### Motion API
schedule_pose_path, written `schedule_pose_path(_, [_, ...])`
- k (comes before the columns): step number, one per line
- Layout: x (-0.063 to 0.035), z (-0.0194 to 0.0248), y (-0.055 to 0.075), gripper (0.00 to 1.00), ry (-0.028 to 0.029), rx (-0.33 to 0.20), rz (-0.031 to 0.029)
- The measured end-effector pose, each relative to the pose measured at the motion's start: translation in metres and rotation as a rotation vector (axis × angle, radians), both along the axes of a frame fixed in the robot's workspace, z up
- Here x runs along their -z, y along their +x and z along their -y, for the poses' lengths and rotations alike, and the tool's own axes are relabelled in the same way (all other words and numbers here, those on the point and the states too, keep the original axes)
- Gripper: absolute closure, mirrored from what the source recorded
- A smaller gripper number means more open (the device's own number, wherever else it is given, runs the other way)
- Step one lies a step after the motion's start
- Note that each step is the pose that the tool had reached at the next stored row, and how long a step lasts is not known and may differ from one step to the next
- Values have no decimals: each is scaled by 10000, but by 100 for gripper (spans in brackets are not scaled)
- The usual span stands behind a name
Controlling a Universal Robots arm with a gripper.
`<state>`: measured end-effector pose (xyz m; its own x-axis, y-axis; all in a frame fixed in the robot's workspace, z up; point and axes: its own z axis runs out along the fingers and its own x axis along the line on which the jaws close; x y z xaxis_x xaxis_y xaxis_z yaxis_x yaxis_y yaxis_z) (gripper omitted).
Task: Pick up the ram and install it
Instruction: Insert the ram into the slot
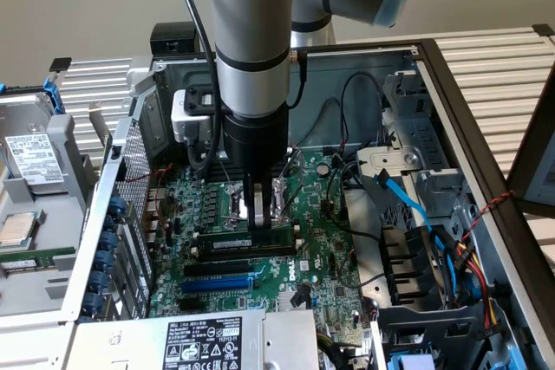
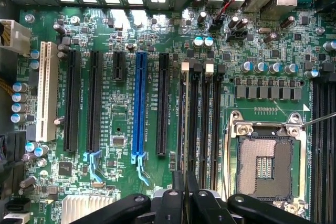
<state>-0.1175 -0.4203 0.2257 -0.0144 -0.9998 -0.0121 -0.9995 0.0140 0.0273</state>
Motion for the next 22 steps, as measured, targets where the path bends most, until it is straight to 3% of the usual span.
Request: schedule_pose_path(22, [0, 0, 3, 87, 0, 1, 0])
